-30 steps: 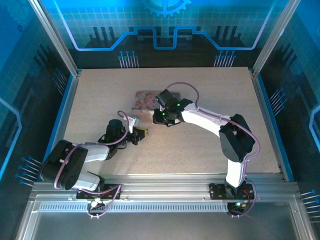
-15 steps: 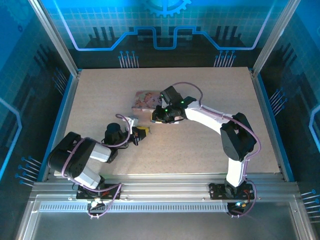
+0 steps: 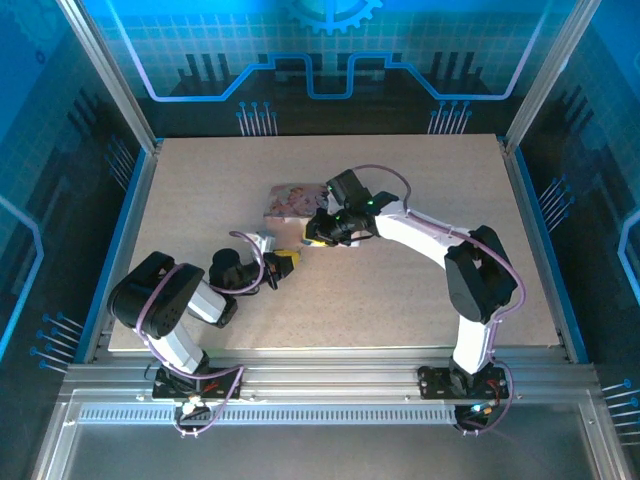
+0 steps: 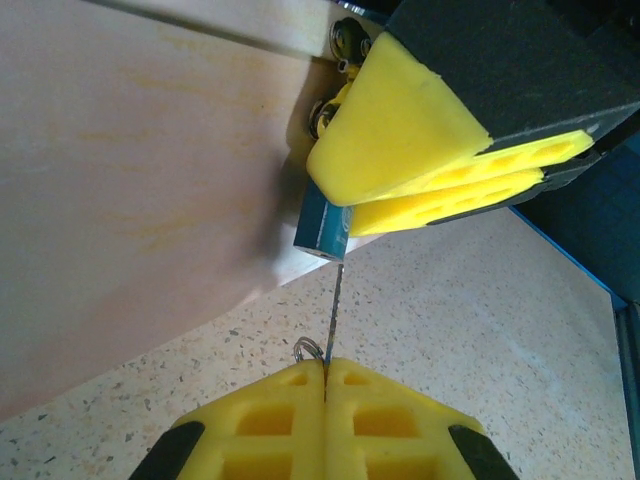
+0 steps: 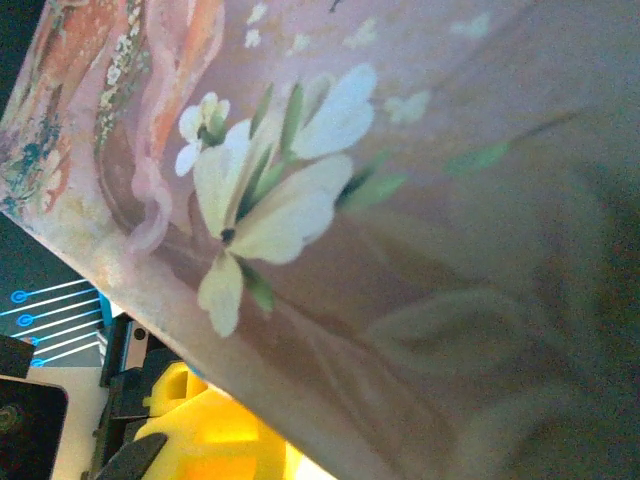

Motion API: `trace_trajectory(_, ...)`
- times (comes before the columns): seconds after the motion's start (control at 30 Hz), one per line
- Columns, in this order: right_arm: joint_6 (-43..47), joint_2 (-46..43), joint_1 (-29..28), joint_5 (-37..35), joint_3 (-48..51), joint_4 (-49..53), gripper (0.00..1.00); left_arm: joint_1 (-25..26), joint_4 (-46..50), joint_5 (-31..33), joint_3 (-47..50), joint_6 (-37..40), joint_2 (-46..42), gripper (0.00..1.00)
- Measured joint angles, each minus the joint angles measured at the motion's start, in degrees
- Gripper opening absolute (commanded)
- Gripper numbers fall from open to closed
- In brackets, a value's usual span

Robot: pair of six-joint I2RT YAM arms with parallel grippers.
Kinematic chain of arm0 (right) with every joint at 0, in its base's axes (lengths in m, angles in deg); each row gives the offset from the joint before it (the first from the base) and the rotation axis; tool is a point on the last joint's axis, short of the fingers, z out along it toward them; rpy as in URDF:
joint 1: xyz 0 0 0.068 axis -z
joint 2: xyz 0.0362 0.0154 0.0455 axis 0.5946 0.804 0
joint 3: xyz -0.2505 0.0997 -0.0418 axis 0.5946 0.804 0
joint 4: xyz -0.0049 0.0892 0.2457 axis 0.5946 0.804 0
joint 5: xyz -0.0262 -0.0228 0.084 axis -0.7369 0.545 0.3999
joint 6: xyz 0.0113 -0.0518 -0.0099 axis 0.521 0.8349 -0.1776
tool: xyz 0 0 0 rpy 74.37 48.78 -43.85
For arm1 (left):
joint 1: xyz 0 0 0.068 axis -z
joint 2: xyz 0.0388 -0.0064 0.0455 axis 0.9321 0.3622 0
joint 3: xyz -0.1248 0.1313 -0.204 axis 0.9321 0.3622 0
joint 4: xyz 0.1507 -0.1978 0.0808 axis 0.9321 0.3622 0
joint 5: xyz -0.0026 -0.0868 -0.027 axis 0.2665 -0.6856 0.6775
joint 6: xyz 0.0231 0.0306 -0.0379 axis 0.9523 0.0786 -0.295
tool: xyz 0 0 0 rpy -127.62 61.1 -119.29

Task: Unlock the padlock with the key

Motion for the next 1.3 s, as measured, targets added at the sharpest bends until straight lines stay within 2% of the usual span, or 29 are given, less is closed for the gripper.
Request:
trace_trajectory(0.87,-5.07,-2.01,1.16,3.43,3.63,-5.73,0.04,0.00,-0.92,-0.22,-0.02,-1.49,1.88,0.00)
trace_trajectory(1.3,-5.51,-2.47,1.22,4.20,3.78,-5.75,0.04,-0.33,-1.27,-1.07,-0.63,-3.02,-0.66,0.00)
